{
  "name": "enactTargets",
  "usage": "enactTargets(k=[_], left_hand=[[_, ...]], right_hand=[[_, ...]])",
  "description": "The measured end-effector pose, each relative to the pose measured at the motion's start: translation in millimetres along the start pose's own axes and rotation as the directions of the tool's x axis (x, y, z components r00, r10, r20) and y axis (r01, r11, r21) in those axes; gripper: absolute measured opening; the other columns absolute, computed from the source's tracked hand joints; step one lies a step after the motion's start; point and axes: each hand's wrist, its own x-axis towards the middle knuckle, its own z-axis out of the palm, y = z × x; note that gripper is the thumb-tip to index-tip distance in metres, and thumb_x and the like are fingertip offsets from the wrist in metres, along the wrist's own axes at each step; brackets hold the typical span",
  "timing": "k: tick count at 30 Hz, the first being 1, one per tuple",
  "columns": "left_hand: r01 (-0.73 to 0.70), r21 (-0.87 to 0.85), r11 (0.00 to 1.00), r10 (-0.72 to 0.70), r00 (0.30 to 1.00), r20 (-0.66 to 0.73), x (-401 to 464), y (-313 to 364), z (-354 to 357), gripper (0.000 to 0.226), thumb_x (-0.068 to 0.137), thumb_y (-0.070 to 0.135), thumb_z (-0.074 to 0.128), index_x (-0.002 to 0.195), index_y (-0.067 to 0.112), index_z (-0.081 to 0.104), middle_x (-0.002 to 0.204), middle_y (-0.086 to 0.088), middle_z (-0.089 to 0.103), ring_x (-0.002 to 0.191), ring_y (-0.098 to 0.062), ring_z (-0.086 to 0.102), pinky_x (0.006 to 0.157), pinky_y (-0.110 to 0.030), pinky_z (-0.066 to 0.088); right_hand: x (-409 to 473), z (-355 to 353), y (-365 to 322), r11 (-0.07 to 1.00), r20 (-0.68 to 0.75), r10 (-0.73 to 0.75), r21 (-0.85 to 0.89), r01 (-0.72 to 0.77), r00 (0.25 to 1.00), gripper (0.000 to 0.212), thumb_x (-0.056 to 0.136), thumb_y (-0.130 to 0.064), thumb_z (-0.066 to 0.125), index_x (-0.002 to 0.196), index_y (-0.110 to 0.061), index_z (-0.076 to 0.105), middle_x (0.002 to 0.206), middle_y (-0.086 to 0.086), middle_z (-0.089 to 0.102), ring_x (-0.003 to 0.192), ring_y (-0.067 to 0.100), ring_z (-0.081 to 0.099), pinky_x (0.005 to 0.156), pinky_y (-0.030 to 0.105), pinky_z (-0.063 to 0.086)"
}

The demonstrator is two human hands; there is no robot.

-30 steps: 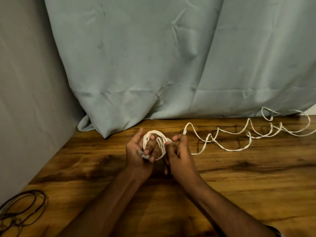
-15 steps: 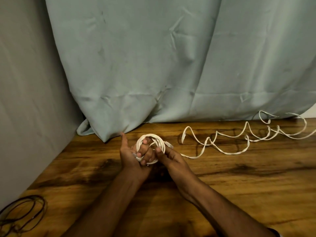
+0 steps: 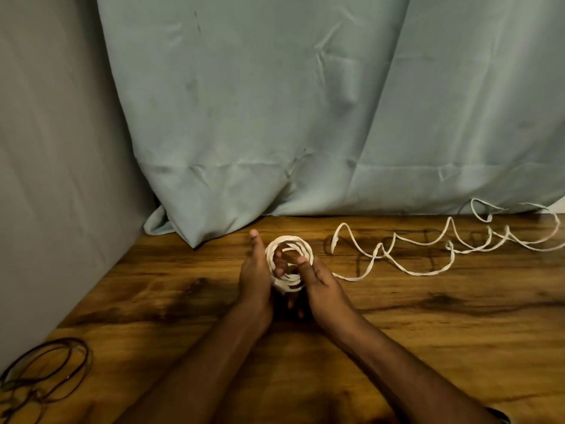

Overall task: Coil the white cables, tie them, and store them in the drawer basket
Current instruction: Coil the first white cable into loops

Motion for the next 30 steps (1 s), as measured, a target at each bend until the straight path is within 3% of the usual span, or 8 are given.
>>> enactTargets(k=[4, 6, 9, 13, 15, 19, 23, 30], left_hand=[[-0.318, 0.292, 0.902, 0.283, 0.946, 0.156, -1.3, -2.1, -1.1, 0.060, 0.094, 0.063, 0.044, 0.082, 0.009, 0.068, 0.066, -0.004, 0.070, 0.062, -0.023, 0.069, 0.058, -0.032, 0.054], [-0.521, 0.429, 0.738, 0.458, 0.853, 0.248, 4.1, -5.7, -7.8, 0.046, 0.092, 0.058, 0.052, 0.085, 0.015, 0.068, 0.074, -0.002, 0.073, 0.071, -0.019, 0.071, 0.068, -0.037, 0.056], [-0.634, 0.573, 0.519, 0.563, 0.758, 0.329, 14.1, -10.0, -14.9, 0.033, 0.100, 0.044, 0.053, 0.097, 0.016, 0.069, 0.084, 0.003, 0.074, 0.079, -0.012, 0.069, 0.072, -0.034, 0.055], [-0.609, 0.691, 0.389, 0.536, 0.759, 0.368, 17.8, -11.8, -16.1, 0.031, 0.104, 0.036, 0.046, 0.100, 0.011, 0.065, 0.088, 0.000, 0.069, 0.076, -0.011, 0.062, 0.065, -0.023, 0.042], [-0.589, 0.729, 0.348, 0.534, 0.764, 0.362, 21.2, -13.1, -18.5, 0.036, 0.105, 0.036, 0.043, 0.102, 0.009, 0.066, 0.094, -0.007, 0.070, 0.083, -0.019, 0.063, 0.071, -0.030, 0.045], [-0.563, 0.744, 0.359, 0.519, 0.783, 0.342, 24.7, -12.9, -20.0, 0.039, 0.106, 0.037, 0.040, 0.104, 0.009, 0.068, 0.098, -0.009, 0.071, 0.090, -0.024, 0.065, 0.076, -0.034, 0.048], [-0.526, 0.772, 0.357, 0.498, 0.806, 0.319, 25.1, -11.3, -21.4, 0.041, 0.107, 0.033, 0.039, 0.100, 0.004, 0.068, 0.099, -0.015, 0.072, 0.093, -0.030, 0.065, 0.080, -0.040, 0.048], [-0.546, 0.787, 0.288, 0.531, 0.775, 0.344, 7.5, -8.5, -39.7, 0.039, 0.107, 0.037, 0.035, 0.112, 0.010, 0.063, 0.101, -0.011, 0.072, 0.091, -0.026, 0.066, 0.078, -0.040, 0.051]], right_hand=[[1.2, -9.8, -5.2, 0.996, -0.025, 0.037, 0.086, -0.035, 0.999, 0.030, 0.112, -0.038, 0.039, 0.124, -0.018, 0.058, 0.079, 0.004, 0.074, 0.060, 0.021, 0.063, 0.048, 0.029, 0.044], [0.6, -11.8, -7.6, 0.992, -0.019, 0.047, 0.120, -0.045, 0.999, 0.030, 0.112, -0.036, 0.040, 0.121, -0.015, 0.058, 0.073, 0.001, 0.072, 0.058, 0.019, 0.061, 0.047, 0.029, 0.042], [1.5, -11.2, -7.6, 0.978, -0.041, 0.087, 0.192, -0.078, 0.995, 0.028, 0.113, -0.031, 0.041, 0.122, -0.010, 0.057, 0.065, -0.003, 0.069, 0.051, 0.017, 0.056, 0.045, 0.028, 0.036], [7.4, -9.7, -2.4, 0.925, -0.042, 0.155, 0.357, -0.130, 0.987, 0.025, 0.111, -0.022, 0.046, 0.118, -0.001, 0.057, 0.068, -0.002, 0.066, 0.045, 0.014, 0.051, 0.036, 0.021, 0.031], [8.5, -10.5, -3.5, 0.902, 0.002, 0.165, 0.404, -0.152, 0.986, 0.021, 0.110, -0.021, 0.048, 0.117, -0.004, 0.058, 0.072, -0.001, 0.064, 0.045, 0.012, 0.049, 0.037, 0.019, 0.031], [8.8, -16.2, -8.2, 0.856, 0.123, 0.177, 0.470, -0.215, 0.976, 0.020, 0.110, -0.025, 0.048, 0.102, -0.012, 0.061, 0.078, 0.001, 0.062, 0.054, 0.012, 0.054, 0.044, 0.017, 0.041], [9.0, -20.1, -7.1, 0.809, 0.211, 0.159, 0.532, -0.250, 0.964, 0.021, 0.109, -0.025, 0.049, 0.104, -0.009, 0.062, 0.081, 0.005, 0.062, 0.051, 0.012, 0.057, 0.045, 0.020, 0.048], [11.7, -7.4, 0.6, 0.883, 0.208, 0.109, 0.428, -0.191, 0.972, 0.024, 0.110, -0.027, 0.045, 0.094, -0.016, 0.057, 0.077, 0.001, 0.054, 0.054, 0.012, 0.044, 0.049, 0.022, 0.037]])
